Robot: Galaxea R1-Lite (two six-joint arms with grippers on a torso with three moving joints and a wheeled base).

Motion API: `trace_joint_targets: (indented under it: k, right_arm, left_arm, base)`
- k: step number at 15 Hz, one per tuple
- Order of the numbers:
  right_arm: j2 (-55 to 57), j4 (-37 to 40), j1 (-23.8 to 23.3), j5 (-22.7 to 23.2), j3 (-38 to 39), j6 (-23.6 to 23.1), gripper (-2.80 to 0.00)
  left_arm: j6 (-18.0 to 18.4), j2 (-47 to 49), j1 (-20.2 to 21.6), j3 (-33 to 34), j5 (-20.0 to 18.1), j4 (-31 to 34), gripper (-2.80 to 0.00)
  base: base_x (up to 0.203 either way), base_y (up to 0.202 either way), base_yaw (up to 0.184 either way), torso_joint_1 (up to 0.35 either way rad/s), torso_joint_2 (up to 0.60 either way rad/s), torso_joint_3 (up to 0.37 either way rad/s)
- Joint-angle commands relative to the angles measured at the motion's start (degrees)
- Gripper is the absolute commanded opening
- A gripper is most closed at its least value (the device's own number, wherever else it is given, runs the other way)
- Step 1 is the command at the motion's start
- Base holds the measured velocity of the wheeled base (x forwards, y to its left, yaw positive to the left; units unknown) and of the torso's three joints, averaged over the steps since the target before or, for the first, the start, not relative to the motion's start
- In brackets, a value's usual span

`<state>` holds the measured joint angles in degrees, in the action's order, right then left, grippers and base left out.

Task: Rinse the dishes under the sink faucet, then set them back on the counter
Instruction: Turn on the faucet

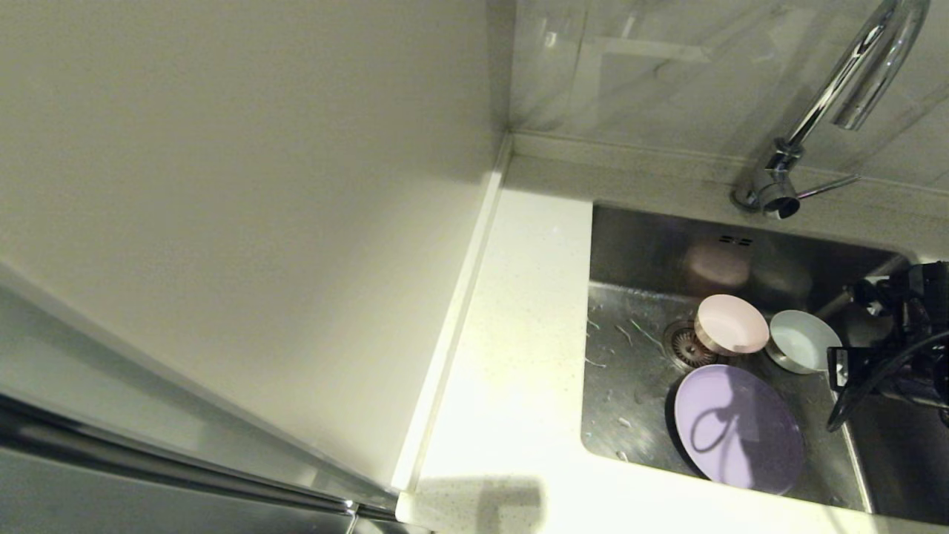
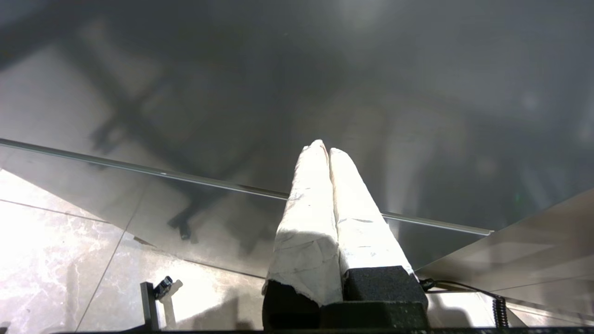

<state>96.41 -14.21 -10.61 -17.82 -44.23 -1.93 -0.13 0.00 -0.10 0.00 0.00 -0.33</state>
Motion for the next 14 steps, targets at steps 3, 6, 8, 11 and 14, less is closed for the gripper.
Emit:
trace_joint_targets:
  k: [3, 6, 8, 11, 14]
  right_arm:
    - [-7.7, 0.0, -2.1, -0.1, 0.5, 0.0, -2.80]
    - [-13.8, 0.5, -4.4, 0.3, 0.2, 0.1, -2.80]
    - [-16.2, 0.7, -5.8, 0.4, -2.2, 1.1, -2.80]
    - [-16.1, 0.7, -5.8, 0.4, -9.0, 5.3, -2.80]
    - [-12.3, 0.7, -3.6, 0.5, -18.7, 11.5, -2.80]
  left_arm:
    - [0.0, 0.0, 0.0, 0.2, 0.0, 0.0, -2.80]
    - [0.0, 0.0, 0.0, 0.2, 0.0, 0.0, -2.80]
    - [0.0, 0.0, 0.0, 0.2, 0.0, 0.0, -2.80]
    - [0.0, 0.0, 0.0, 0.2, 0.0, 0.0, -2.80]
    - [0.0, 0.0, 0.0, 0.2, 0.0, 0.0, -2.80]
  base:
    - [0.000, 0.000, 0.000, 0.000, 0.00, 0.000]
    - [0.000, 0.000, 0.000, 0.000, 0.00, 0.000]
    - [0.000, 0.000, 0.000, 0.000, 0.00, 0.000]
    - [0.000, 0.000, 0.000, 0.000, 0.00, 0.000]
    - [0.000, 0.000, 0.000, 0.000, 0.00, 0.000]
